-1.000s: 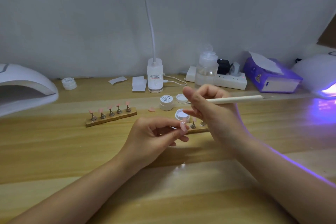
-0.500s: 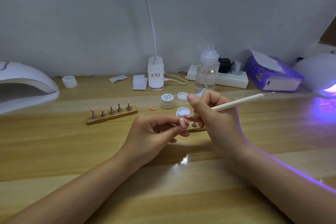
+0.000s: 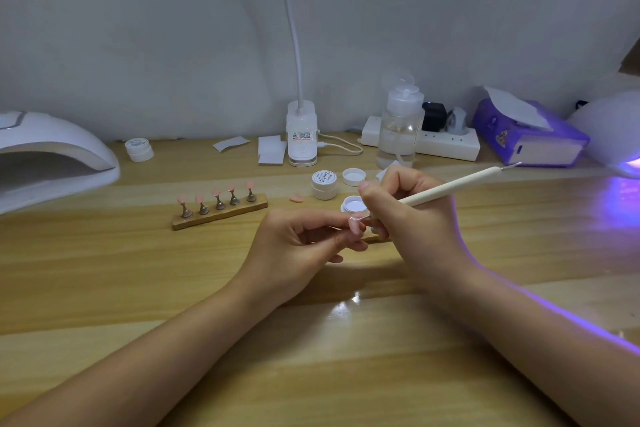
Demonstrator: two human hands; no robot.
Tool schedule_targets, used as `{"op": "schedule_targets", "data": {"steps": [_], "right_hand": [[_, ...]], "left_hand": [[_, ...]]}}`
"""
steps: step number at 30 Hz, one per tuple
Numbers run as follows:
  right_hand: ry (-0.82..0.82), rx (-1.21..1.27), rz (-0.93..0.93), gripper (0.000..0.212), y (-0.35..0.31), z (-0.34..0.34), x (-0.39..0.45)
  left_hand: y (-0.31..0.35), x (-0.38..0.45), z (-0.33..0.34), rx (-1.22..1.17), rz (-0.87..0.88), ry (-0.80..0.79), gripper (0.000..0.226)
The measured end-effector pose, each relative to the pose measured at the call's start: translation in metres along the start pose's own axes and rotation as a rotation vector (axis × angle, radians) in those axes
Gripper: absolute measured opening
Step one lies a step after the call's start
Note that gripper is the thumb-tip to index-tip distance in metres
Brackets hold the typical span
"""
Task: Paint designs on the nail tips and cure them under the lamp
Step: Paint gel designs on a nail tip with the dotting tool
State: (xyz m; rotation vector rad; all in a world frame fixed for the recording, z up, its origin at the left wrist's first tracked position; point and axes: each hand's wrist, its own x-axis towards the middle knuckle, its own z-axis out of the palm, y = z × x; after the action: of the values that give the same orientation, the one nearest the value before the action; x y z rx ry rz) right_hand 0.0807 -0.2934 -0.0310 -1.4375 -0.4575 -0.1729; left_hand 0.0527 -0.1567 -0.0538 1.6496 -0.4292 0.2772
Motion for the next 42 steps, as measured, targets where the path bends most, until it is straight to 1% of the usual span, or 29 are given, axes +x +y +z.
{"op": "schedule_targets", "data": {"steps": [8,15,22,31,42], "right_hand": [[-0.022,0.010,0.032,0.039,-0.0030,0.0010,-0.0018],[-0.035,-0.026,0.022,0.037,-0.0041,0.0017,-0.0030],[-0.036,-0.029,0.024,0.035,-0.0029,0.0013,-0.0028],[-0.035,-0.107,-0.003,0.037,0.0006,0.0007,-0.0008],[-0.036,-0.075,0.011,0.031,-0.0005,0.0004,-0.0023]], "left_hand": [[-0.0021,-0.0001,0.0003,0.025,0.036,-0.020,0.017],[-0.0024,0.0001,0.0004,0.041,0.044,-0.038,0.019],[-0.0021,0.0001,0.0002,0.033,0.041,-0.053,0.015],[-0.0023,0.0003,-0.0008,0.042,0.046,-0.062,0.017],[-0.0007,0.0002,-0.0003,0.071,0.059,-0.063,0.019]]}}
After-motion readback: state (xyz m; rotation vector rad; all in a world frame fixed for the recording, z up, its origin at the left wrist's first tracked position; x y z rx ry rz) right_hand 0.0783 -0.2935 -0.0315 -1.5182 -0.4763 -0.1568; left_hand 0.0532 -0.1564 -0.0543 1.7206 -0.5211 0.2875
